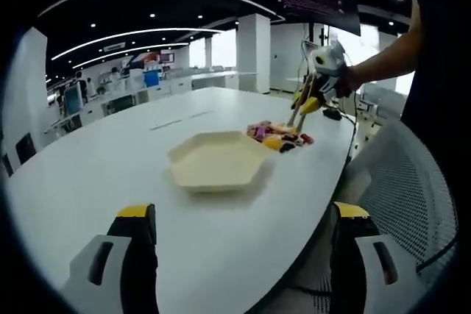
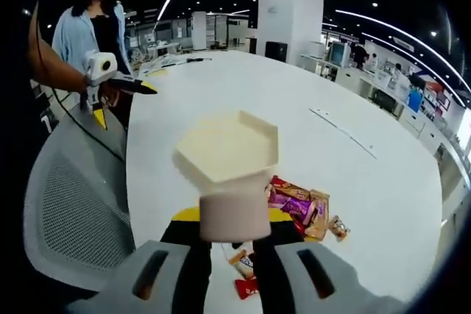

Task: Place the target food into the container with the food tongs after gripping and lifting it, then release it inside without dropping or visibly crushing the food.

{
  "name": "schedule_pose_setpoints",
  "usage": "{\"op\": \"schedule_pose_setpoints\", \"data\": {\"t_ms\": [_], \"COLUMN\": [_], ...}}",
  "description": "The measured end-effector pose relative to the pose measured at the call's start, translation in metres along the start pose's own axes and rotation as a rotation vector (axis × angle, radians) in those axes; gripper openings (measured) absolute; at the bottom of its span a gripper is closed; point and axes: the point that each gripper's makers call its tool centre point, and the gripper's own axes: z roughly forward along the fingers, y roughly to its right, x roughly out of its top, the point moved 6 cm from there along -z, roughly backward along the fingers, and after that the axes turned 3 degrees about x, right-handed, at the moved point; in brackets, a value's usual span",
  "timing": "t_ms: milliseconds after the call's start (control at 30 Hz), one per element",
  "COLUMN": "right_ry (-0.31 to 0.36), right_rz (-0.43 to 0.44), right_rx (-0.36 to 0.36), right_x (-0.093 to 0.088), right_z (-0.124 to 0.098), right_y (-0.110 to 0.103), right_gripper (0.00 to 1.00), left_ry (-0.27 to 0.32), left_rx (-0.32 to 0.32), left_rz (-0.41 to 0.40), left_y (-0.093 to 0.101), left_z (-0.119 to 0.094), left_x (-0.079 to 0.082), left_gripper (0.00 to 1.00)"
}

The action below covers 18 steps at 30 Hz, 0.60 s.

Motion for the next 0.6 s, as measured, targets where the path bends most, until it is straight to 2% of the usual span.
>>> {"op": "schedule_pose_setpoints", "data": {"t_ms": [600], "right_ry": [-0.054], "right_rz": [0.009], "right_rx": [0.019], "right_x": [-0.021], "right_z": [0.024], "right_y": [0.007], "right_gripper": [0.20], "left_ry": [-0.014], "left_rx": [0.021], "left_rz": [-0.027], "left_y": [-0.004], "left_z": [0.000], "left_x": [-0.003], "left_gripper": [0.94]}}
